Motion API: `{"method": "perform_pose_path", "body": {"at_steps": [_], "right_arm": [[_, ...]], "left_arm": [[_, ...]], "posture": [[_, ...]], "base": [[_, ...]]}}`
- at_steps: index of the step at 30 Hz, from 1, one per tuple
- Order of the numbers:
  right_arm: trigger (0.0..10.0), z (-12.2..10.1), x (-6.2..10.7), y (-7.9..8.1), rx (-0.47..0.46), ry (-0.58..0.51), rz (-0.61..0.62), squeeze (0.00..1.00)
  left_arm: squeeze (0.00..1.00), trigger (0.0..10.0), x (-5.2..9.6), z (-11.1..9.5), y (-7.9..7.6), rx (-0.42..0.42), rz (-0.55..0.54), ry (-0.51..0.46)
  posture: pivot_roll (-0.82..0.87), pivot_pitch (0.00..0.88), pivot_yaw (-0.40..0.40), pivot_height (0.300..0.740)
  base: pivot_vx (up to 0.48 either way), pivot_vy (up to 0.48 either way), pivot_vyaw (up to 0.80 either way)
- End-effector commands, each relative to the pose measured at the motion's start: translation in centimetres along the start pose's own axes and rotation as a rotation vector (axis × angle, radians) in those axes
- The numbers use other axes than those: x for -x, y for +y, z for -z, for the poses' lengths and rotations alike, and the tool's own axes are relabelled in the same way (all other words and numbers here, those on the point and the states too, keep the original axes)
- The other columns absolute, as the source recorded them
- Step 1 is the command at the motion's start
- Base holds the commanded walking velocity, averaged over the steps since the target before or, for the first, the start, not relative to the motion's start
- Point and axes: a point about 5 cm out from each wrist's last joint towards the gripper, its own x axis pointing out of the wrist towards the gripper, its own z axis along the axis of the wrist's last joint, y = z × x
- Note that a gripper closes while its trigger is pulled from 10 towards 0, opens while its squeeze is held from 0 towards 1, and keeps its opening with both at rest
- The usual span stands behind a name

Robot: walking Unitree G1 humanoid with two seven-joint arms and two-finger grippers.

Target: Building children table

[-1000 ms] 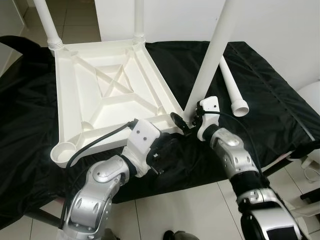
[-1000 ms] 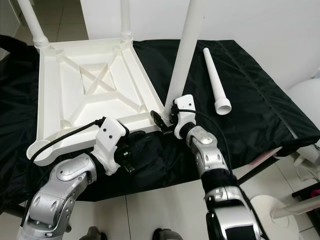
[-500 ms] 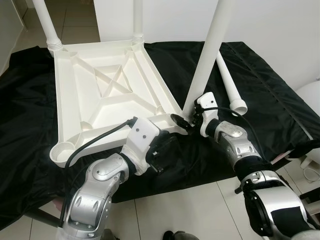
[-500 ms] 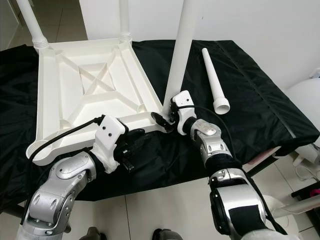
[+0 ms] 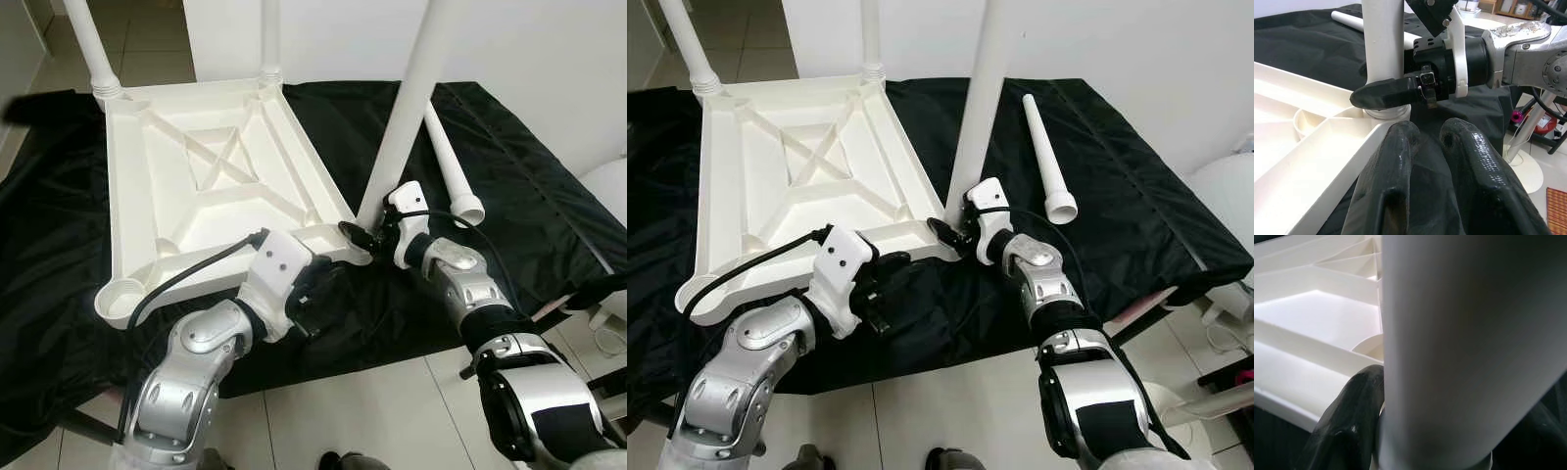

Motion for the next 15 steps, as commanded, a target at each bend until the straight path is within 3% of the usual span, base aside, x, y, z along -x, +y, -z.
{"method": "perform_pose_path", "body": {"at_steps": [1, 9, 13, 15], "right_arm": [[10.0, 1.3, 0.0, 0.6, -0.065, 0.024, 0.062, 0.0], [10.0, 1.4, -0.4, 1.2, -0.077, 0.021, 0.174, 0.0], [10.0, 1.6, -0.6, 2.1, -0.167, 0.042, 0.53, 0.0], [10.0, 1.6, -0.5, 2.3, -0.169, 0.045, 0.587, 0.0]], "left_arm": [[0.0, 10.0, -0.4, 0.2, 0.3, -0.01, -0.073, 0.008], [0.0, 10.0, -0.6, 0.3, 0.2, -0.01, -0.064, 0.002], [0.0, 10.0, -1.2, 0.1, 0.2, -0.011, -0.068, -0.026], [0.0, 10.0, -1.3, 0.1, 0.2, -0.014, -0.069, -0.03]], "posture": [[0.01, 0.079, -0.046, 0.74], [0.01, 0.071, -0.053, 0.74], [0.0, 0.048, -0.071, 0.74], [0.0, 0.043, -0.073, 0.74]], "base": [[0.0, 0.0, 0.0], [0.0, 0.0, 0.0], [0.0, 0.0, 0.0], [0.0, 0.0, 0.0]]}}
